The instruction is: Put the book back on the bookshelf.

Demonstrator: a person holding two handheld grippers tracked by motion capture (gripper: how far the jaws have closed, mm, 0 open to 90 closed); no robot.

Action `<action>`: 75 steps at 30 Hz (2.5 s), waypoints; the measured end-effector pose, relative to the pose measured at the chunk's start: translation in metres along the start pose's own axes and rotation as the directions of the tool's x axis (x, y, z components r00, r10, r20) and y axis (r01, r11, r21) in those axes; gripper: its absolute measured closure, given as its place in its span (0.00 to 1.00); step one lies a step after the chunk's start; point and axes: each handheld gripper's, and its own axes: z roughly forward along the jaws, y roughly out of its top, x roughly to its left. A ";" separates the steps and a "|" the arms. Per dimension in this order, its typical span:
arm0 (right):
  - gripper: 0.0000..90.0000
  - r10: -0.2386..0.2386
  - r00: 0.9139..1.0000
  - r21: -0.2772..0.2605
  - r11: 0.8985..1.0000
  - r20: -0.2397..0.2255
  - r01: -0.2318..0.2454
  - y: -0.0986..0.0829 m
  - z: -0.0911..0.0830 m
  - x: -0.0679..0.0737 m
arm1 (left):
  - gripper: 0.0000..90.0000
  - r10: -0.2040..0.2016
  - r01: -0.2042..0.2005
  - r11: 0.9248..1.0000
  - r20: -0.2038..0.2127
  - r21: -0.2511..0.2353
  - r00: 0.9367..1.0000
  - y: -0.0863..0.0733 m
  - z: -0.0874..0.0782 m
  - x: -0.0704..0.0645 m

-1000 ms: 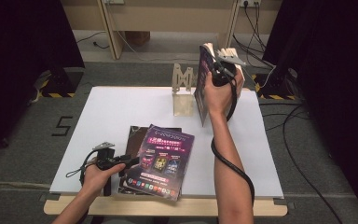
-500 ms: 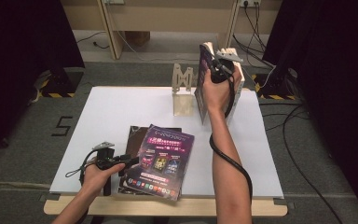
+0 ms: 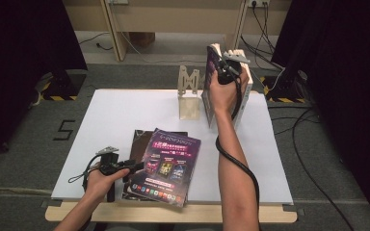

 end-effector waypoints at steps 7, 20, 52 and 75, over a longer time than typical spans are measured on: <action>0.92 0.000 1.000 0.006 1.000 0.006 0.000 -0.004 0.009 0.001 | 0.49 0.000 0.000 1.000 0.000 0.000 1.000 0.000 0.000 0.000; 0.92 -0.008 1.000 0.015 1.000 0.014 0.008 -0.011 0.016 0.000 | 0.49 0.003 -0.003 1.000 0.002 0.003 1.000 0.000 0.000 0.000; 0.76 -0.068 0.994 0.017 0.998 0.080 0.067 -0.027 -0.002 -0.003 | 0.49 0.013 -0.013 1.000 0.007 0.011 1.000 -0.003 0.004 -0.004; 0.74 -0.038 0.998 0.044 0.998 0.058 0.035 -0.062 -0.029 -0.015 | 0.49 0.023 -0.023 0.999 0.006 0.022 1.000 -0.006 0.007 -0.008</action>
